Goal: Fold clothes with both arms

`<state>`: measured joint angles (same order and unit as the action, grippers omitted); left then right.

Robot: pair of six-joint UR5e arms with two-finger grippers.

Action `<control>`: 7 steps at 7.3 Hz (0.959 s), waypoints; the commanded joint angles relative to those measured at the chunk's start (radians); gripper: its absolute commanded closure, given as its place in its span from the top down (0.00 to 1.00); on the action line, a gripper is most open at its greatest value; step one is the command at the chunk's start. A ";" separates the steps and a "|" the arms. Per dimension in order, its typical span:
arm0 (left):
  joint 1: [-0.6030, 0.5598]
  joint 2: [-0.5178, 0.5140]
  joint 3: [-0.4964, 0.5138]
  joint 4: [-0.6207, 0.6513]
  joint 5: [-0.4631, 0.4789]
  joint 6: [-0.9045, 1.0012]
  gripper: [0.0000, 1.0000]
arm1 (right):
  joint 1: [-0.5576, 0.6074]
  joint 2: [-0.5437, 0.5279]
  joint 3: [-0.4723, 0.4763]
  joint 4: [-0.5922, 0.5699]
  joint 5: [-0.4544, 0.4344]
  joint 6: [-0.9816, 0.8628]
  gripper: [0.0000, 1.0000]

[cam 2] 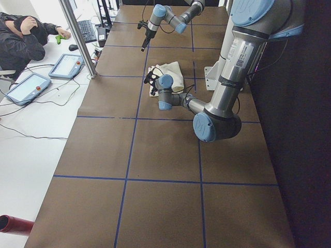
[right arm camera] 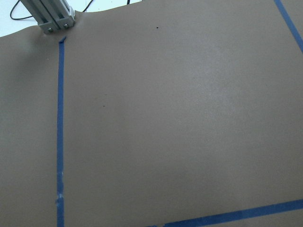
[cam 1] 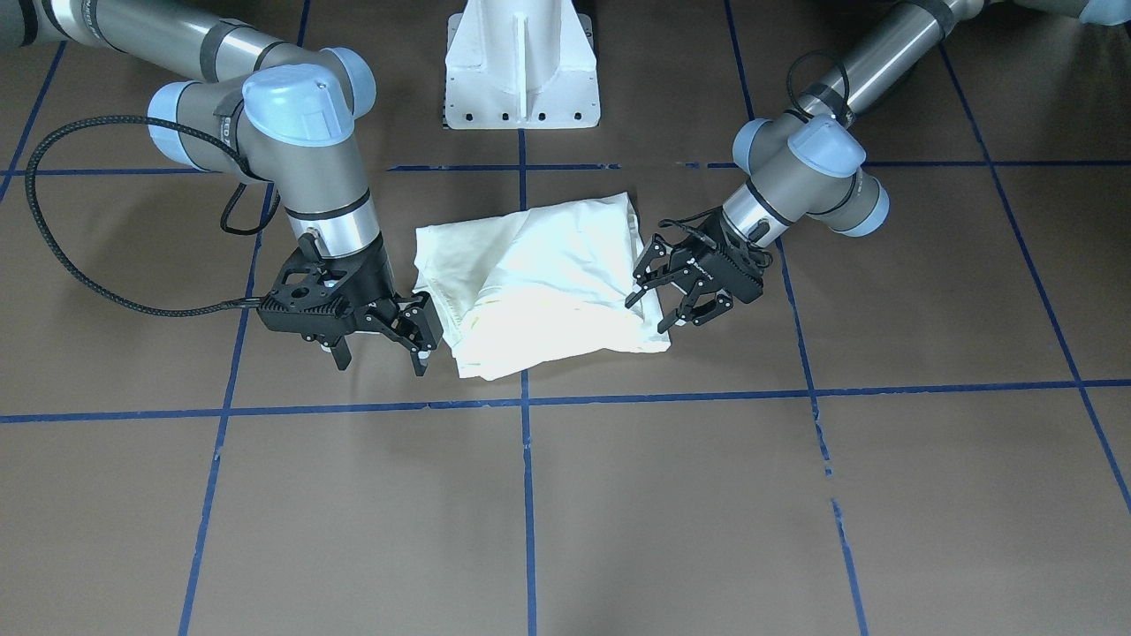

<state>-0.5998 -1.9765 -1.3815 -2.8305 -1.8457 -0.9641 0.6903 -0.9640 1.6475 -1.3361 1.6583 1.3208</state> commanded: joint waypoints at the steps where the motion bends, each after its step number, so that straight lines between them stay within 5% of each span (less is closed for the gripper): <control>1: 0.006 -0.005 0.012 -0.010 -0.001 0.005 0.59 | 0.000 -0.001 0.000 0.000 0.000 0.000 1.00; 6: 0.028 -0.008 0.013 -0.009 0.000 0.004 0.38 | 0.000 -0.002 0.000 0.000 0.000 0.000 1.00; 7: 0.028 -0.008 0.013 -0.009 0.000 0.002 0.00 | 0.000 -0.002 0.000 0.000 0.000 0.000 1.00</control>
<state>-0.5741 -1.9847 -1.3684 -2.8396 -1.8454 -0.9606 0.6903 -0.9662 1.6475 -1.3361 1.6582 1.3208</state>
